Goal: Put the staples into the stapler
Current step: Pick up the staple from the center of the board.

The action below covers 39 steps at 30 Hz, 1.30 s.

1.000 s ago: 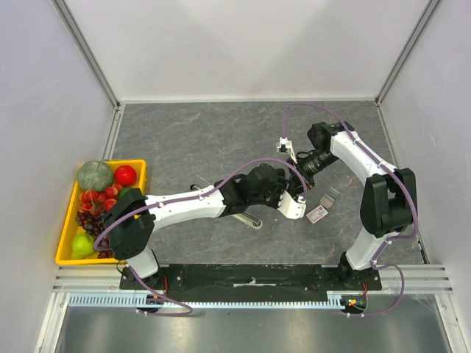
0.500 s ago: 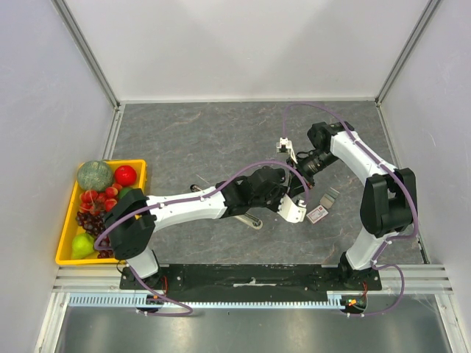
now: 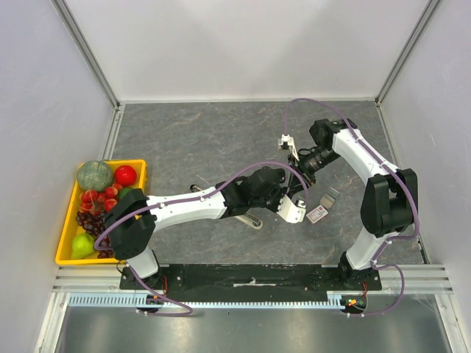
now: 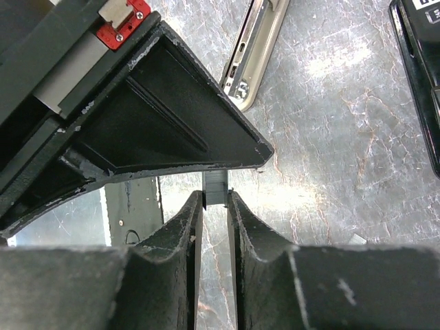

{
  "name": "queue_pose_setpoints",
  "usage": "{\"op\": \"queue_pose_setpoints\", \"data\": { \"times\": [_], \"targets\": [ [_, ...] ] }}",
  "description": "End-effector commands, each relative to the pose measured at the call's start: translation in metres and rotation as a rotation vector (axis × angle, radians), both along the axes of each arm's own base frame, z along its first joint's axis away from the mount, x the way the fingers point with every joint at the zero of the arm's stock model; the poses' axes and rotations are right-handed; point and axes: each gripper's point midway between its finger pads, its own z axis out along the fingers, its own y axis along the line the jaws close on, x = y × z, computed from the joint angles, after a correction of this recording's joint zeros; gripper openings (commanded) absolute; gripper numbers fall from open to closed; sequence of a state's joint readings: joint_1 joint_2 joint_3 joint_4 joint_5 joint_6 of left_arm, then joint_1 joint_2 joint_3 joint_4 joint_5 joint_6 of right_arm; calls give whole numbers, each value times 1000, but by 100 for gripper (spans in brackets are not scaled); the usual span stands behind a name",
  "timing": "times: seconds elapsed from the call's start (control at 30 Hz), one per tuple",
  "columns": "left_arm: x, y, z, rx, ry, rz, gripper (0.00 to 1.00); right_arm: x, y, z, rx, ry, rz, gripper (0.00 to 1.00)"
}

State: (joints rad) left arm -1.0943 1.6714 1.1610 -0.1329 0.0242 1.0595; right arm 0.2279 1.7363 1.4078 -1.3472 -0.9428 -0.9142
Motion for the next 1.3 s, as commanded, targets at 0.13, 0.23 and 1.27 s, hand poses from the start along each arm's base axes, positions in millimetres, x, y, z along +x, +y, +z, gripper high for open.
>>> {"op": "queue_pose_setpoints", "data": {
  "times": [0.13,0.23,1.27],
  "targets": [
    [-4,0,7,-19,10,-3,16,2,-4,22,19,-28,-8,34],
    [-10,2,7,-29,68,15,16,10,-15,25,-2,-75,-25,40],
    [-43,6,6,-119,1126,309,18,15,-83,49,-162,-1179,-35,70]
  ]
}}
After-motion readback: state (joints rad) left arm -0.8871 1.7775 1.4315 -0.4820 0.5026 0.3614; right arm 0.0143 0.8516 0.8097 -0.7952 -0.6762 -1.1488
